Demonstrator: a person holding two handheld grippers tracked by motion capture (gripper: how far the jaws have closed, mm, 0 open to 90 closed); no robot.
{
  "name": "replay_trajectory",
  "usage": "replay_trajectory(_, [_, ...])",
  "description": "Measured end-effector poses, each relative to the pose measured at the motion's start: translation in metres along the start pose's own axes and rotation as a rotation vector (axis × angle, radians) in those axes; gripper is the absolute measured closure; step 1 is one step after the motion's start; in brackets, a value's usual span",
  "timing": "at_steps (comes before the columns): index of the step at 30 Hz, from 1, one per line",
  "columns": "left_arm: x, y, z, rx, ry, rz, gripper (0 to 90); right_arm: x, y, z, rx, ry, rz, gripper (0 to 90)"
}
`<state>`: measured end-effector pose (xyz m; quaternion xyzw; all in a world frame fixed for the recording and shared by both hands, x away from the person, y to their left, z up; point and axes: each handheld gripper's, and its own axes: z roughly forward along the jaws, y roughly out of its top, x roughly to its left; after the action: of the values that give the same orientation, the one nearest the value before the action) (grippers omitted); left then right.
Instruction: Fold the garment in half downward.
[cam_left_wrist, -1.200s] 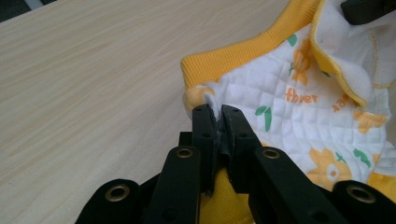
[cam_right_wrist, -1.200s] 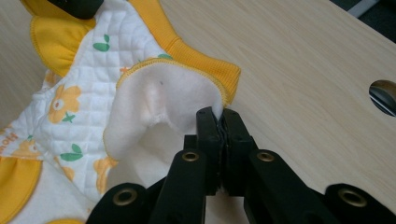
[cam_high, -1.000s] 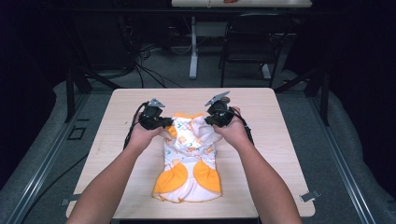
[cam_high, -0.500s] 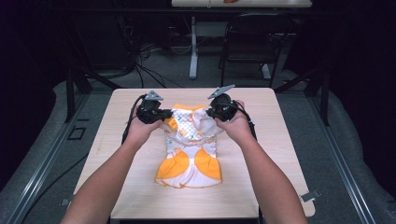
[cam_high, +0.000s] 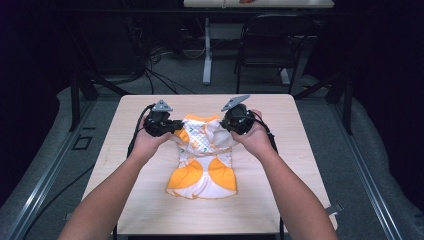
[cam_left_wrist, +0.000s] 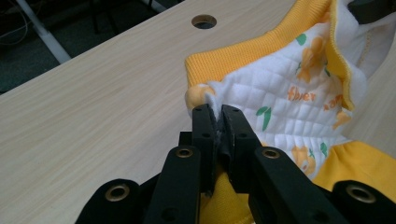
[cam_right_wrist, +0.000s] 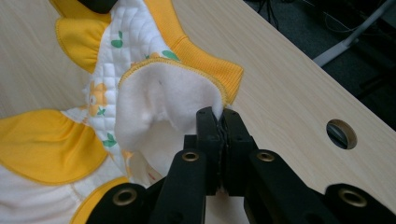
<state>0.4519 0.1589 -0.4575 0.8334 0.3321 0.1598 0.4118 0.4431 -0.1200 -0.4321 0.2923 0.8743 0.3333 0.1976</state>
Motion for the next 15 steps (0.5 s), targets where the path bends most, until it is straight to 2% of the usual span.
replay_trajectory(3, [-0.003,-0.003,-0.002,0.000,-0.009,-0.002,84.7,0.003,-0.003,-0.001,0.001,0.010,-0.005,87.5])
replay_trajectory(15, [-0.016,-0.014,-0.004,0.016,-0.032,0.036,84.7,0.014,-0.018,-0.006,0.019,0.022,-0.037,87.5])
